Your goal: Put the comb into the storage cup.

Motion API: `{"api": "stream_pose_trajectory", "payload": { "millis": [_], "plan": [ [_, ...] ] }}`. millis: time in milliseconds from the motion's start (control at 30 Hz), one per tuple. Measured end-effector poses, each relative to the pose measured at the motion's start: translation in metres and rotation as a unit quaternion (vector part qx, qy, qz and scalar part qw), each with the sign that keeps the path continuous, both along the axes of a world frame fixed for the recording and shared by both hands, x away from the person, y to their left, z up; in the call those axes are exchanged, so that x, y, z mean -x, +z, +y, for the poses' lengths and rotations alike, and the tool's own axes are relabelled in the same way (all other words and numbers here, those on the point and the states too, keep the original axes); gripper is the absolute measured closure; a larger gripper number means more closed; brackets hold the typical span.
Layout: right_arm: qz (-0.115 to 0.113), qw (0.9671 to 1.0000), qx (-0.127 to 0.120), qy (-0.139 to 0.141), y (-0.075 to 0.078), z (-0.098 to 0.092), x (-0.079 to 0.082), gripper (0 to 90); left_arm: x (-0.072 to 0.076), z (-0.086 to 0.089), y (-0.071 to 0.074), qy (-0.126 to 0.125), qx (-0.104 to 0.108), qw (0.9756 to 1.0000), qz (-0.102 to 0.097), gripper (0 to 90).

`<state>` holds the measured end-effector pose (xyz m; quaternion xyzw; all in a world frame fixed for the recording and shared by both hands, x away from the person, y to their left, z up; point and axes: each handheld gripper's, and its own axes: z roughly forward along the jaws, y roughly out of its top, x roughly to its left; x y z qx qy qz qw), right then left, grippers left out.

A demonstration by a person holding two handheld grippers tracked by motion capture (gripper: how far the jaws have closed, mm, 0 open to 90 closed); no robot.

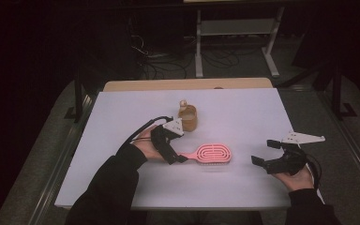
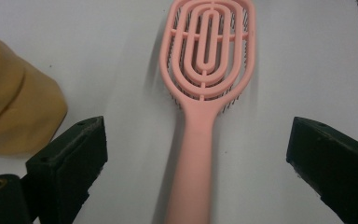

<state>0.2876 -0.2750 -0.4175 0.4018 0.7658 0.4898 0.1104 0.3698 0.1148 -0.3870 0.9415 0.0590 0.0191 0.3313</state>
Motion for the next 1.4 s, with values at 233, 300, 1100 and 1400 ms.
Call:
{"api": "stream_pose_trajectory", "payload": {
  "millis": [233, 300, 1100, 1400],
  "plan": [
    [0.000, 1.0000, 0.001, 0.000, 0.000, 0.000, -0.001, 0.0, 0.000, -0.009, -0.006, -0.015, -0.015, 0.9998, -0.003, 8.9],
    [0.001, 1.0000, 0.001, 0.000, 0.000, 0.000, -0.001, 0.0, 0.000, -0.011, -0.008, -0.021, -0.019, 0.9996, -0.003, 10.2],
    [0.003, 1.0000, 0.003, 0.002, -0.001, 0.001, -0.002, 0.0, -0.002, -0.025, -0.026, -0.042, -0.053, 0.9977, -0.007, 22.3],
    [0.003, 1.0000, 0.003, 0.004, -0.001, 0.002, -0.002, 0.0, -0.004, -0.031, -0.033, -0.050, -0.073, 0.9961, -0.009, 35.8]
  ]
}}
